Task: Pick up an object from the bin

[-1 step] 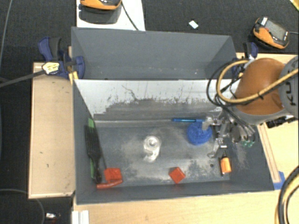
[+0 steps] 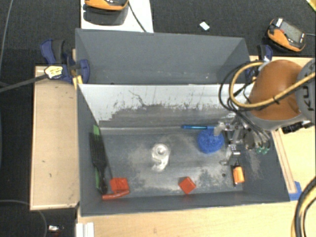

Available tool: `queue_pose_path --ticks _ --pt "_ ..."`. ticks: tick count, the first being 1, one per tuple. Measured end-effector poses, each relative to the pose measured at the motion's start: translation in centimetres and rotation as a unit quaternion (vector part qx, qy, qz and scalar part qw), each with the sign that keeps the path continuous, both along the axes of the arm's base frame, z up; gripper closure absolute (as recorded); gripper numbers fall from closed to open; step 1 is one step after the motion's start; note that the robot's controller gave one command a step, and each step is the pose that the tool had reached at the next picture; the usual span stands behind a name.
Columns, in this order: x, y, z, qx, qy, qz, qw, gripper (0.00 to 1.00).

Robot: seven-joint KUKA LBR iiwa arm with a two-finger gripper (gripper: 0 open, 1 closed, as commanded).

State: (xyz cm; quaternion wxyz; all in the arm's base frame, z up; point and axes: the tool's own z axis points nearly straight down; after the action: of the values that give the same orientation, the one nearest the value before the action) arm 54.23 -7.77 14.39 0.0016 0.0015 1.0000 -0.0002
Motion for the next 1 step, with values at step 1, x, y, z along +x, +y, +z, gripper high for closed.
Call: queue_pose_path --ticks 1 --pt "4.79 -0.67 -6.67 0.000 -0.0042 -0.046 0.9989 0.00"
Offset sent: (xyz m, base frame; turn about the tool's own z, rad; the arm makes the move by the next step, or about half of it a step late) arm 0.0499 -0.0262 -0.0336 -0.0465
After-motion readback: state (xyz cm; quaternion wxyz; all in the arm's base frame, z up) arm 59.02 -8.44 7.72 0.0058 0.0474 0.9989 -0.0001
